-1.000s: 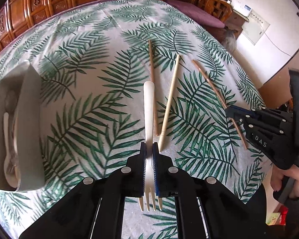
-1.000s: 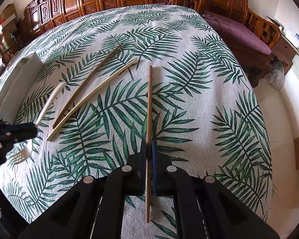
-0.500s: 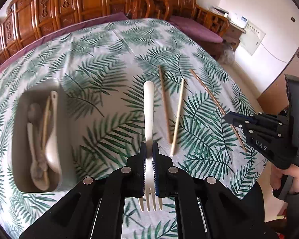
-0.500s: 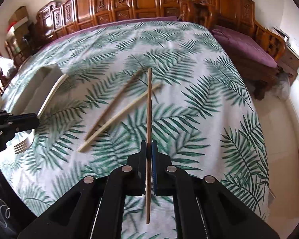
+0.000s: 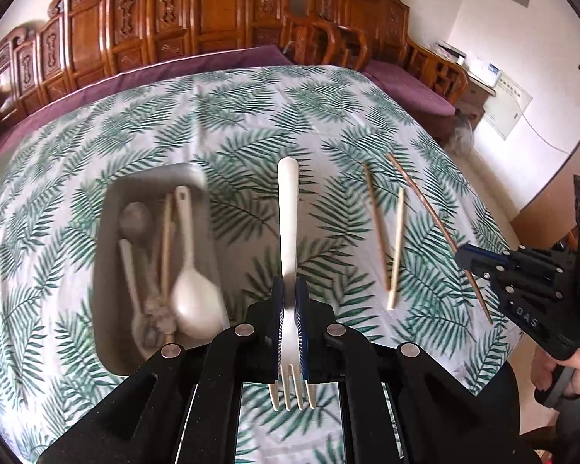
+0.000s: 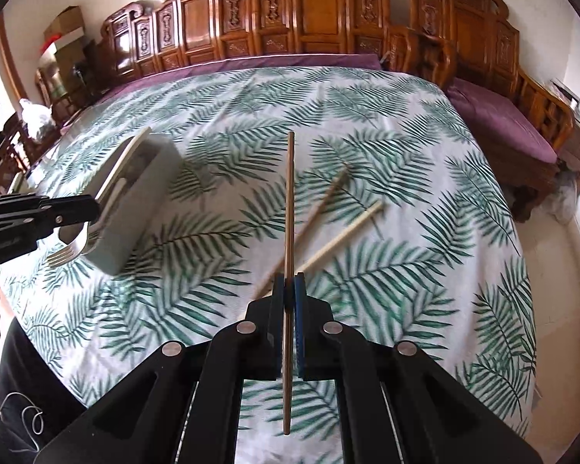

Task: Organize utensils
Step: 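Lower the white fork into the grey tray with the left tool while the right tool carries the chopstick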

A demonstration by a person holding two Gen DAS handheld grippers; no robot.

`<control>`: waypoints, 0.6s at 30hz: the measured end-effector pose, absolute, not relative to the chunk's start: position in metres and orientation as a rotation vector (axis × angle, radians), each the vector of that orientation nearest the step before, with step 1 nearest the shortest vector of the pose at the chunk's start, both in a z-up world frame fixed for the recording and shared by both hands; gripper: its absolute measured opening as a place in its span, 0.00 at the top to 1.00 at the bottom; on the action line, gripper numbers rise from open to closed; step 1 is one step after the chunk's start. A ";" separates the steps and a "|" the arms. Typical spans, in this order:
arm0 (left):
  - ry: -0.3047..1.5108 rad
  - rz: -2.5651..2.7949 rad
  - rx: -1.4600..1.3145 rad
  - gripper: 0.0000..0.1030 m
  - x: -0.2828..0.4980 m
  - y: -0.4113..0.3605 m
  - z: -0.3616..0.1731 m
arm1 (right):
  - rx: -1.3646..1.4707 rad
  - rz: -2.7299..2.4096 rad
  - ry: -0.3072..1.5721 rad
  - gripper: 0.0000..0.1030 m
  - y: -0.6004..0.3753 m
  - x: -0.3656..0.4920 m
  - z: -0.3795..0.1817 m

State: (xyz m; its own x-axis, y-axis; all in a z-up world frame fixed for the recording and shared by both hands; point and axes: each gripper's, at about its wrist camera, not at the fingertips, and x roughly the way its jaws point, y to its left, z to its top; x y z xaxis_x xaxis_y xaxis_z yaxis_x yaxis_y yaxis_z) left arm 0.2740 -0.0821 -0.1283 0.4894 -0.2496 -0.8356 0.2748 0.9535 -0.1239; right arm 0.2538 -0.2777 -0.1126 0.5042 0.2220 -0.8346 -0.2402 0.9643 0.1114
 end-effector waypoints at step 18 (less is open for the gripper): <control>0.996 -0.225 -0.013 0.94 0.296 -0.006 -0.139 | -0.040 0.418 0.989 0.94 -0.178 0.267 -0.082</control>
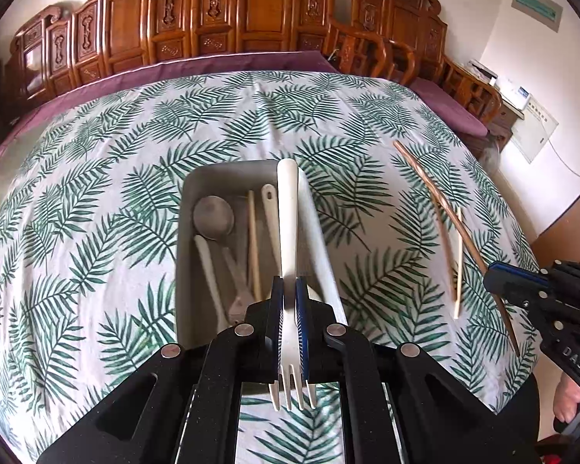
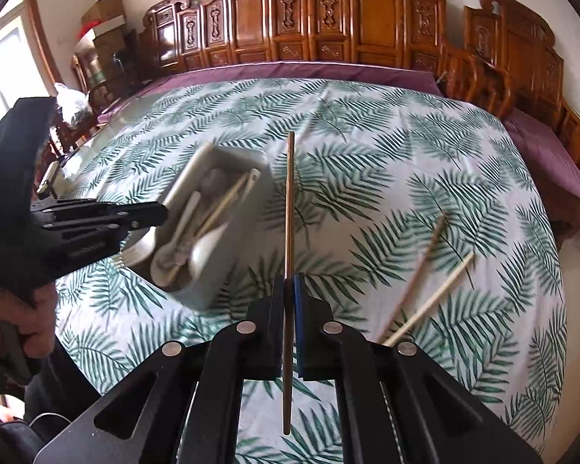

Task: Organize utensils
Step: 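Lower the white fork into the grey tray with the left tool while the right tool carries the chopstick, then lower the wooden chopstick into the grey tray and open the right tool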

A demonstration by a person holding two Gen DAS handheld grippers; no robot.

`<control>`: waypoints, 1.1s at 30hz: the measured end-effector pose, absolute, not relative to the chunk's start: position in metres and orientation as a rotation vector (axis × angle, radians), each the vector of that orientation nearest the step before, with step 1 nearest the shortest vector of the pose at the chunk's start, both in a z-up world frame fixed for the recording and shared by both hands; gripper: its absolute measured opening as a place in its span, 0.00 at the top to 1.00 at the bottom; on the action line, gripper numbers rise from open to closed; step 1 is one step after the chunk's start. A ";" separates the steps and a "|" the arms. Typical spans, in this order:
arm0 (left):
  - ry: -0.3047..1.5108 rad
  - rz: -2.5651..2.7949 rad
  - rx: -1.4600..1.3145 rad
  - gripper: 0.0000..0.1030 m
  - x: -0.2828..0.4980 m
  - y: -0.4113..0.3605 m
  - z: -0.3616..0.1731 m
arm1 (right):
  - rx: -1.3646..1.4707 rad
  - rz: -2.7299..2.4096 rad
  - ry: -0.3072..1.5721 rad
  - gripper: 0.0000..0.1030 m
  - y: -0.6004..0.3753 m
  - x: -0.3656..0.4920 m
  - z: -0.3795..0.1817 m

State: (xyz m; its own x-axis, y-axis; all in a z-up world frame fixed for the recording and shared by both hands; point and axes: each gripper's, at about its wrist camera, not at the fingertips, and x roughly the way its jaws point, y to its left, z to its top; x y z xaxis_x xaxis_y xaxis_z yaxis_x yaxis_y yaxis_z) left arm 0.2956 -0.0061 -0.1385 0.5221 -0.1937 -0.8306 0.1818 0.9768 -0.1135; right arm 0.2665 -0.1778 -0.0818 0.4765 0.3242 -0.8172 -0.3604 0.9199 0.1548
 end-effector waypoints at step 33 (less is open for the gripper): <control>0.934 -0.092 -0.017 0.72 0.299 0.066 -0.121 | -0.011 0.521 1.066 0.94 -0.081 0.311 -0.107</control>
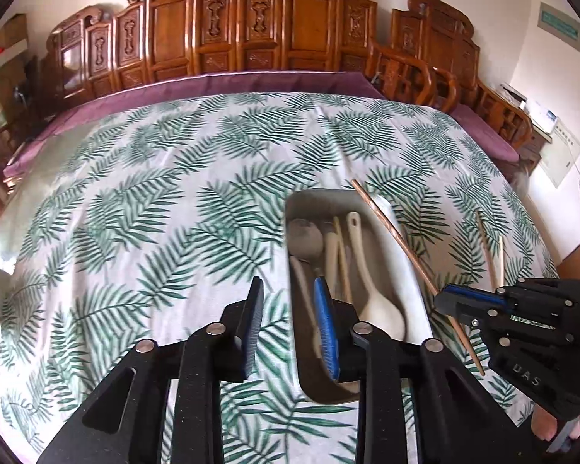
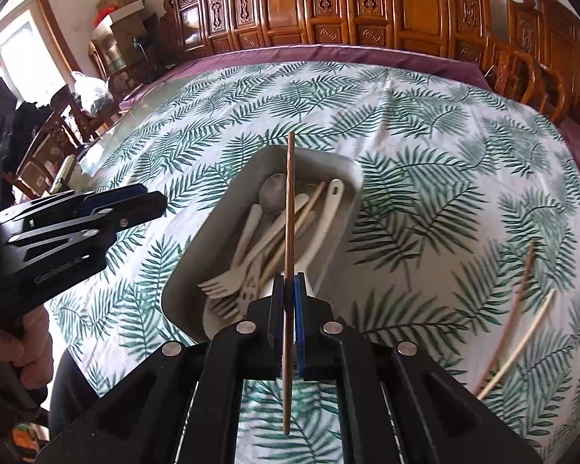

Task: Organize utensils
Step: 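Lower the wooden chopstick into the grey tray and open the right tool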

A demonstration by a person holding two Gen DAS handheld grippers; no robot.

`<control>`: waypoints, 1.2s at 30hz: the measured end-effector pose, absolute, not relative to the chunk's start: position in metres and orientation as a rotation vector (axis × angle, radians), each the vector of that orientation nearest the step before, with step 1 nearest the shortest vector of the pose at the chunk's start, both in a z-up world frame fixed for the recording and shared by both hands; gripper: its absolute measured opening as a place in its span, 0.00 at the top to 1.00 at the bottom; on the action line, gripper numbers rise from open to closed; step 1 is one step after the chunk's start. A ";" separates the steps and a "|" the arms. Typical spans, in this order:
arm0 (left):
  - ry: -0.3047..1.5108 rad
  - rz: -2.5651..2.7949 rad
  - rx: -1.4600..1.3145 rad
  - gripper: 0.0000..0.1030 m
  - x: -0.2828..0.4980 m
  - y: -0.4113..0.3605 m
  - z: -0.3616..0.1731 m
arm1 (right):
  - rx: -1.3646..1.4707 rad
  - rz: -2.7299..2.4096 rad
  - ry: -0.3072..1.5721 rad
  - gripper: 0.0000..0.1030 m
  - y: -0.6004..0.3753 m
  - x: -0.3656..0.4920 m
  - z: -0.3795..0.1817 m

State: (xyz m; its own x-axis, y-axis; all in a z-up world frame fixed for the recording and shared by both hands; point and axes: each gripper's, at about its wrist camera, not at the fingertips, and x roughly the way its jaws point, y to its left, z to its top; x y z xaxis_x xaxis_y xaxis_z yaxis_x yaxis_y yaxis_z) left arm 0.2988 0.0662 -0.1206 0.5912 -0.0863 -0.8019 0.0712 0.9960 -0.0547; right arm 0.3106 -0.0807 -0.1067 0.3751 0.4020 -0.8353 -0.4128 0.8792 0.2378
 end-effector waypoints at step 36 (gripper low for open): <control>0.921 -0.037 -0.030 0.59 0.289 0.091 -0.115 | 0.098 0.570 1.123 0.93 -0.046 0.332 -0.126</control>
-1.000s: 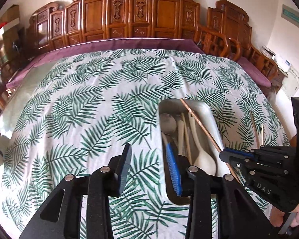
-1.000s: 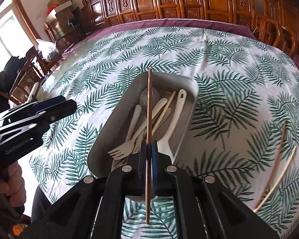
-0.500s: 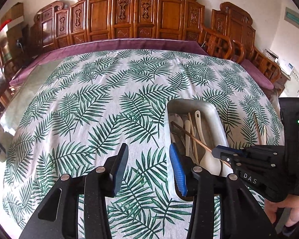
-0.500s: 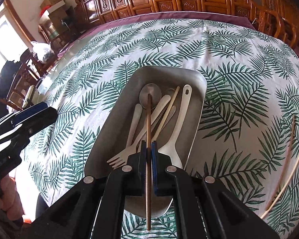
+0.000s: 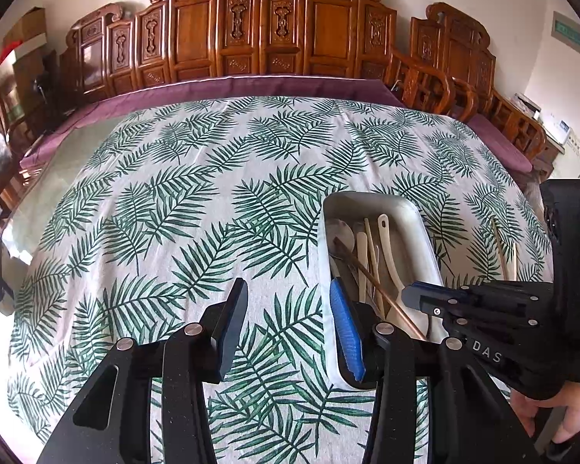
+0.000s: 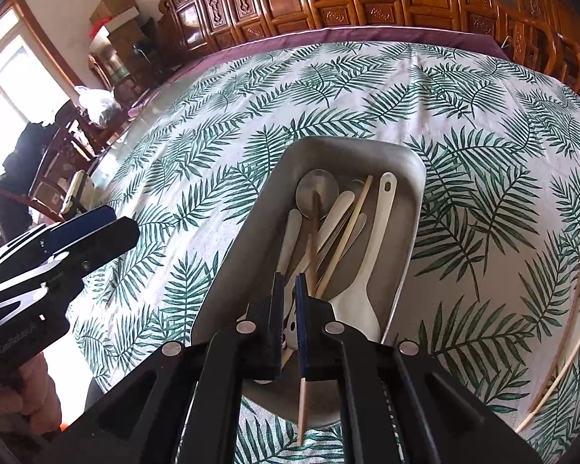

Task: Organize utensils
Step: 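Lower the wooden chopstick into the grey tray and open the right tool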

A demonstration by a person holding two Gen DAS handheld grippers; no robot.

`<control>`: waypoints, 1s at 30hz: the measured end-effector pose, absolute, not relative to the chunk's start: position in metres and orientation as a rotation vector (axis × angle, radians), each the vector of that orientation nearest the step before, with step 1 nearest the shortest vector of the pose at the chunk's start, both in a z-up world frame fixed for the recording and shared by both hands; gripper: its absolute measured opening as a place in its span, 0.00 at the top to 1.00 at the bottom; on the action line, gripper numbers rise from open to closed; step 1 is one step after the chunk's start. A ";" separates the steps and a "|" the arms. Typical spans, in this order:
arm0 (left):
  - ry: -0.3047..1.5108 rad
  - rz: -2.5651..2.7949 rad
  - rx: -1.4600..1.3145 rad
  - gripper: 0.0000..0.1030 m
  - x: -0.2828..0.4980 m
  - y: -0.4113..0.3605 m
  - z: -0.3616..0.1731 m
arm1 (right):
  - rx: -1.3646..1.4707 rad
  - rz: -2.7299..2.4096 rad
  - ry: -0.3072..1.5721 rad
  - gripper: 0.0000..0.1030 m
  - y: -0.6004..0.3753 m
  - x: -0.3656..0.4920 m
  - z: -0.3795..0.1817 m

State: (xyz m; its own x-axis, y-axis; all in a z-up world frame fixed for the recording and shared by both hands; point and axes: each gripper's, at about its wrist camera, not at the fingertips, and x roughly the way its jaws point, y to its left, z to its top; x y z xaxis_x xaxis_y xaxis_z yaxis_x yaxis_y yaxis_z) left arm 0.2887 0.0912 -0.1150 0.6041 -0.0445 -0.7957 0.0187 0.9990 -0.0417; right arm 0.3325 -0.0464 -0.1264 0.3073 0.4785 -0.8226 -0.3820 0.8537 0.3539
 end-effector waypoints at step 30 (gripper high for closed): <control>0.921 -0.233 0.072 0.13 0.309 -0.045 -0.119 | 0.090 0.133 1.058 0.58 -0.295 0.316 -0.154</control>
